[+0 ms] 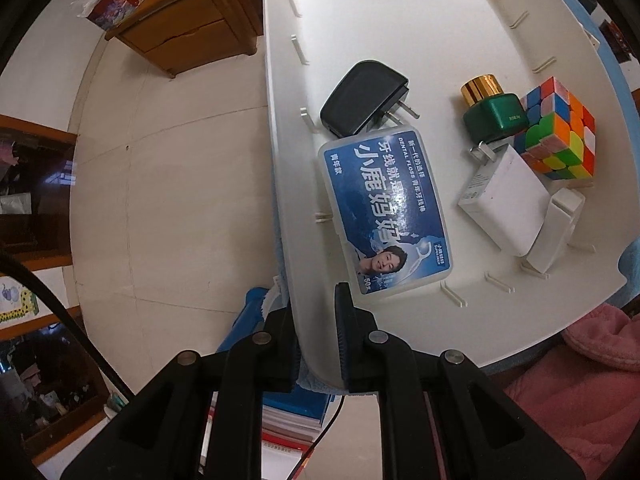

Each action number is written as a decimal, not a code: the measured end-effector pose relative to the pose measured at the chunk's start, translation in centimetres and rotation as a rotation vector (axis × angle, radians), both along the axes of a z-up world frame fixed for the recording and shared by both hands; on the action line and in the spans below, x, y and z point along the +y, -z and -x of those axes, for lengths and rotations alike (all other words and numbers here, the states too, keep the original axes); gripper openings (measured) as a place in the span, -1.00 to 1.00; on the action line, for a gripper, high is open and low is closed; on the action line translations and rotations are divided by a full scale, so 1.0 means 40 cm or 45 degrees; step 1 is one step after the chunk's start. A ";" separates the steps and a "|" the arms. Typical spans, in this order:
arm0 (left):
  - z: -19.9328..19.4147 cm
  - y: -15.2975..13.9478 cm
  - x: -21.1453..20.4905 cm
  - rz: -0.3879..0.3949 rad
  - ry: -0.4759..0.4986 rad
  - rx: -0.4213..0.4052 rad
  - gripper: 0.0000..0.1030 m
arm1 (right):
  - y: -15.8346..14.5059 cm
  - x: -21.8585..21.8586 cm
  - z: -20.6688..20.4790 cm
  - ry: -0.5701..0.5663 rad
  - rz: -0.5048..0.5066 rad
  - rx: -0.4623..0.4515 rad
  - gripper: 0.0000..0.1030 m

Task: Organize rigid objects
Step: 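Move the right gripper to the beige block and grasp it, then lift the beige block with the right gripper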

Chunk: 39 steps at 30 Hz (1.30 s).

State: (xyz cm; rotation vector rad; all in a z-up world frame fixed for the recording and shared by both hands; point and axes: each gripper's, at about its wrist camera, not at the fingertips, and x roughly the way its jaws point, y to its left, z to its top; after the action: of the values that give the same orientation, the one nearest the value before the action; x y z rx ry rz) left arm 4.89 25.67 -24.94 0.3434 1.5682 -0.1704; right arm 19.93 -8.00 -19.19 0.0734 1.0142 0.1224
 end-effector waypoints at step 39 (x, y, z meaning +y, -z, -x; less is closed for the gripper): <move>-0.008 0.001 -0.019 0.029 0.112 -0.019 -0.68 | 0.028 -0.045 -0.048 0.282 -0.030 -0.042 -0.51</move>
State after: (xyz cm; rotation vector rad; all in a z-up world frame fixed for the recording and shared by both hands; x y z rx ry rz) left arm 5.21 24.89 -24.96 0.3952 1.5365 -0.2532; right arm 21.84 -9.79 -20.31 0.2042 0.9650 -0.0665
